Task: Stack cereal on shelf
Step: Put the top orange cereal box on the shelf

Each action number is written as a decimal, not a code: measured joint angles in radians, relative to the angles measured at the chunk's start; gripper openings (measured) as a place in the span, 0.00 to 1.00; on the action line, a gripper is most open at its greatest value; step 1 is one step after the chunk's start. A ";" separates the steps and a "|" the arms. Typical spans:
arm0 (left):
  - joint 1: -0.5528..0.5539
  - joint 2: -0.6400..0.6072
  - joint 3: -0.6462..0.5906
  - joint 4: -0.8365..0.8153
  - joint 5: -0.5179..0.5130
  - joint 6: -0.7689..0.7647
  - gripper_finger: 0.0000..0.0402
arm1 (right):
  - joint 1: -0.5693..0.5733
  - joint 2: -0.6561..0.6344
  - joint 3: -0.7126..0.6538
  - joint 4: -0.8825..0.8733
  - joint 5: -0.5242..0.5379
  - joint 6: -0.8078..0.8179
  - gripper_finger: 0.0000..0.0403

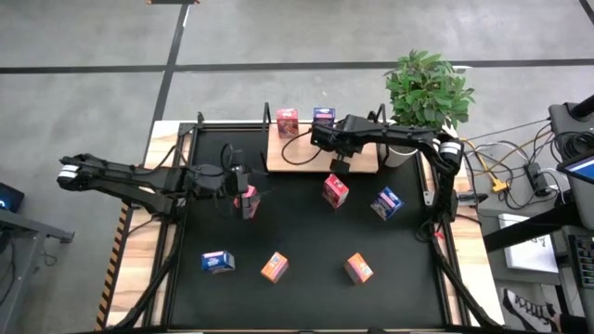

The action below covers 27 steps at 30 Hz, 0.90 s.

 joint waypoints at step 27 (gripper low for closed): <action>0.000 0.000 0.002 0.006 0.000 0.018 0.57 | -0.024 -0.068 0.031 0.045 -0.230 0.000 0.02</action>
